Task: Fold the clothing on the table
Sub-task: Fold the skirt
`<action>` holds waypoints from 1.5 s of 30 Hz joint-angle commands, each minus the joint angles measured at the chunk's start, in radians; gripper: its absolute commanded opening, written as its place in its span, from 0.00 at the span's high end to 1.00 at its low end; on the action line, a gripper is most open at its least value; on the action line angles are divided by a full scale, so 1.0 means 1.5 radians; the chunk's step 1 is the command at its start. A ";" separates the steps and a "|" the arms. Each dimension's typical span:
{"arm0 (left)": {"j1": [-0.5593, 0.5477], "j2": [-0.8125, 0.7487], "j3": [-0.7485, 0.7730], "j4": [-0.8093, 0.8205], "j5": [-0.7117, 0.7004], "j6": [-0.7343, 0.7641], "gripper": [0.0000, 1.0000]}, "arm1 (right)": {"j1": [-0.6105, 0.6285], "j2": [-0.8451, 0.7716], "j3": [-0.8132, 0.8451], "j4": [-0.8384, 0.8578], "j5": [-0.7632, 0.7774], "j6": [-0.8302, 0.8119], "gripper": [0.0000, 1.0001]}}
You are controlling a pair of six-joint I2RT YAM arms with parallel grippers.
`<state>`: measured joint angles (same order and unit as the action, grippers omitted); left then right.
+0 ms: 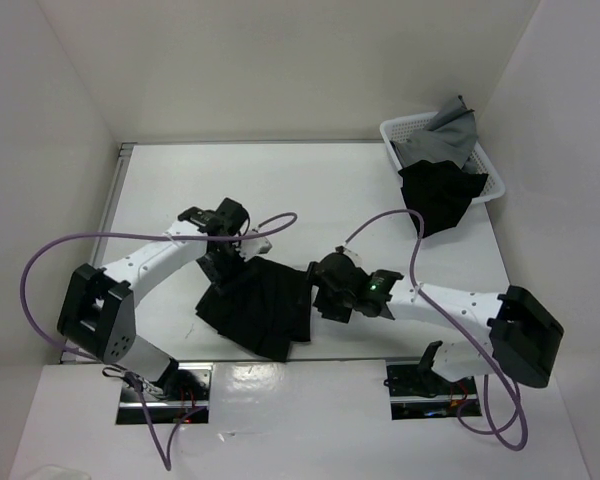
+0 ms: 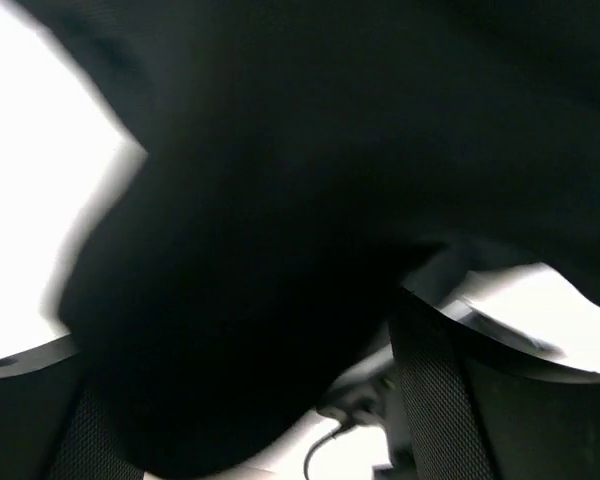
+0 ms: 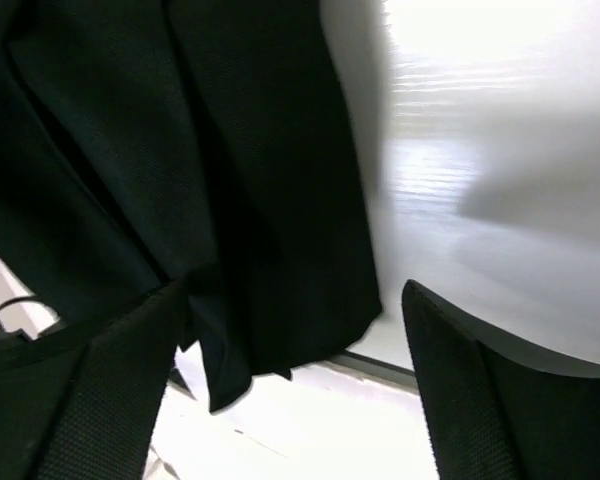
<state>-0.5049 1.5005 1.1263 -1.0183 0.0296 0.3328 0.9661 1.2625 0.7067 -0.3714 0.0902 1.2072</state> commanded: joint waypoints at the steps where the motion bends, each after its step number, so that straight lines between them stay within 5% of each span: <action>1: 0.049 0.020 -0.020 0.141 -0.106 -0.026 0.15 | -0.002 0.034 0.020 0.106 -0.032 -0.017 0.07; 4: 0.084 0.073 -0.028 0.187 -0.106 -0.013 0.18 | -0.002 0.092 0.020 0.155 -0.060 -0.025 0.07; 9: 0.104 0.117 -0.052 0.201 0.024 0.031 0.24 | -0.014 0.172 0.020 0.240 -0.124 -0.057 0.04; 13: 0.128 0.154 -0.052 0.195 0.099 0.043 0.38 | -0.014 0.220 0.036 0.307 -0.160 -0.064 0.05; 16: 0.154 0.169 -0.045 0.178 0.143 0.057 0.42 | -0.029 0.255 0.029 0.372 -0.206 -0.055 0.24; 17: 0.162 0.170 -0.039 0.172 0.153 0.065 0.44 | -0.041 0.255 0.022 0.382 -0.206 -0.049 0.48; 21: 0.190 0.157 0.015 0.101 0.257 0.092 0.39 | -0.100 0.229 -0.006 0.374 -0.213 -0.043 0.97; 22: 0.190 0.157 0.028 0.094 0.283 0.092 0.29 | -0.141 0.222 -0.006 0.354 -0.213 -0.072 1.00; 25: 0.190 0.165 0.078 0.079 0.317 0.086 0.15 | -0.240 0.210 0.054 0.256 -0.213 -0.174 1.00; 31: 0.211 0.179 0.166 0.050 0.371 0.046 0.13 | -0.388 0.327 0.215 0.081 -0.320 -0.419 0.96; 37: 0.191 0.158 0.192 0.067 0.312 0.028 0.13 | -0.388 0.458 0.353 -0.053 -0.303 -0.598 0.91; 41: 0.200 0.158 0.216 0.104 0.264 0.008 0.11 | -0.395 0.498 0.383 -0.091 -0.382 -0.658 0.91; 45: 0.232 0.185 0.262 0.094 0.281 0.008 0.11 | -0.345 0.492 0.356 -0.132 -0.425 -0.707 1.00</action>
<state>-0.1905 1.7641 1.4555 -0.8909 0.4438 0.3611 0.3786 1.9842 1.2675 -0.4160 -0.4782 0.2718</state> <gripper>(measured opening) 0.884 0.097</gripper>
